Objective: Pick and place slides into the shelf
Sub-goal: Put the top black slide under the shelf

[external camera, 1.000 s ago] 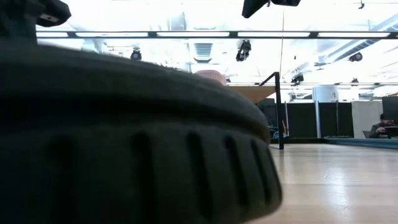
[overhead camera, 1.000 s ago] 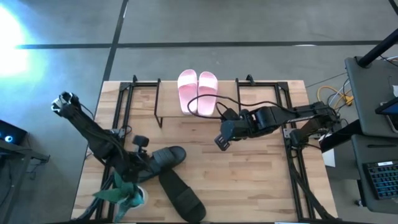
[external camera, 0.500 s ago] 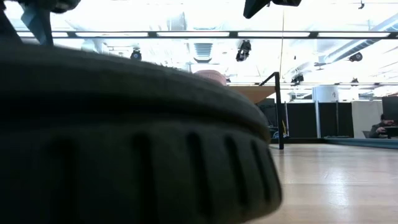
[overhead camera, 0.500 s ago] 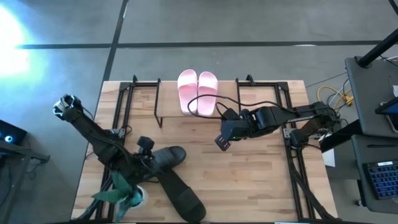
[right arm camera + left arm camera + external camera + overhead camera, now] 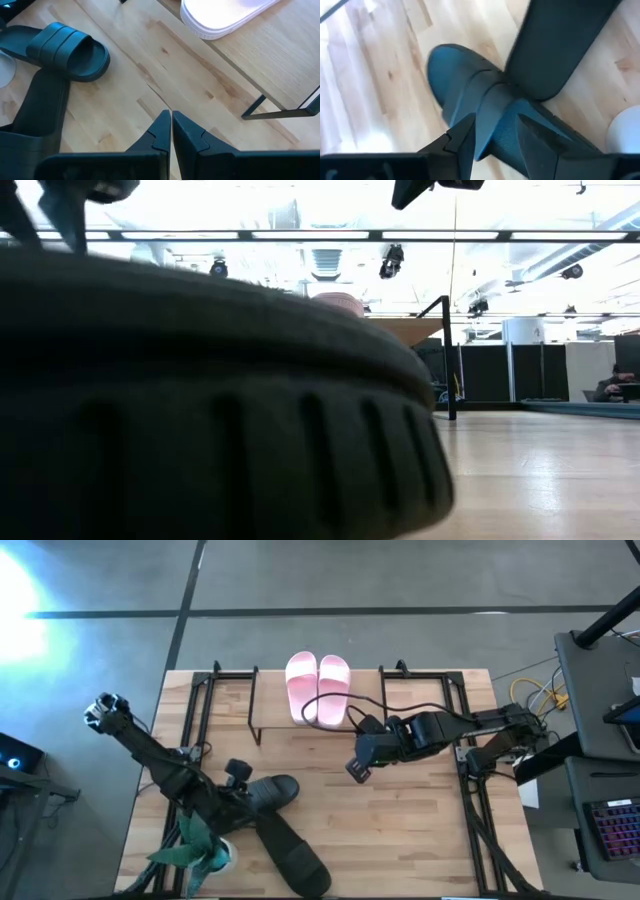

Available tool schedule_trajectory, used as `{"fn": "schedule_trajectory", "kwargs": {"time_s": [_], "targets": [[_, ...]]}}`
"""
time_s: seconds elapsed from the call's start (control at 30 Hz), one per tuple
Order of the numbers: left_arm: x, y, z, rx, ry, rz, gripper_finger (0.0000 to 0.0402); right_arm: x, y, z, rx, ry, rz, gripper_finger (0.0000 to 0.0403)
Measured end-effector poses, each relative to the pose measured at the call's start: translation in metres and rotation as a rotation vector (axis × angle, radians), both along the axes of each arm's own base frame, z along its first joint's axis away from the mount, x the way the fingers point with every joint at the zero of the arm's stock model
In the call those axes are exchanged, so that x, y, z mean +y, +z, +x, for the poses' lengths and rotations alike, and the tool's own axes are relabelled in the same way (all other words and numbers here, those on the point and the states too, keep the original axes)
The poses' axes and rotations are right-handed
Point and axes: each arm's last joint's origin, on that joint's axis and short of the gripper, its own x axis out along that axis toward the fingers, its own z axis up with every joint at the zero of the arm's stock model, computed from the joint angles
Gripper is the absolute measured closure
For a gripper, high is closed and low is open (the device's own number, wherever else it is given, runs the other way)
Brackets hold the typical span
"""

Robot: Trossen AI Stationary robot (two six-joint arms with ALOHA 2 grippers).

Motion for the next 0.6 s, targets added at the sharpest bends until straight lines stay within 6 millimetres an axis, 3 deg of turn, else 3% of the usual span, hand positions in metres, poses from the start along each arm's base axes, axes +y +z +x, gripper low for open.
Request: {"fn": "schedule_trajectory", "kwargs": {"time_s": [0.1,0.2,0.6], "targets": [[0.007,0.003,0.005,0.028,0.026,0.005,0.0277,0.001,0.0,0.0,0.005,0.008,-0.003,0.0394],[0.013,-0.008,0.014,0.122,0.026,-0.019,0.0277,0.001,-0.001,-0.001,0.008,0.011,-0.001,0.0394],[0.0,-0.034,0.029,0.179,-0.039,0.091,0.0277,0.009,-0.011,-0.006,0.074,0.034,-0.01,0.0394]]}}
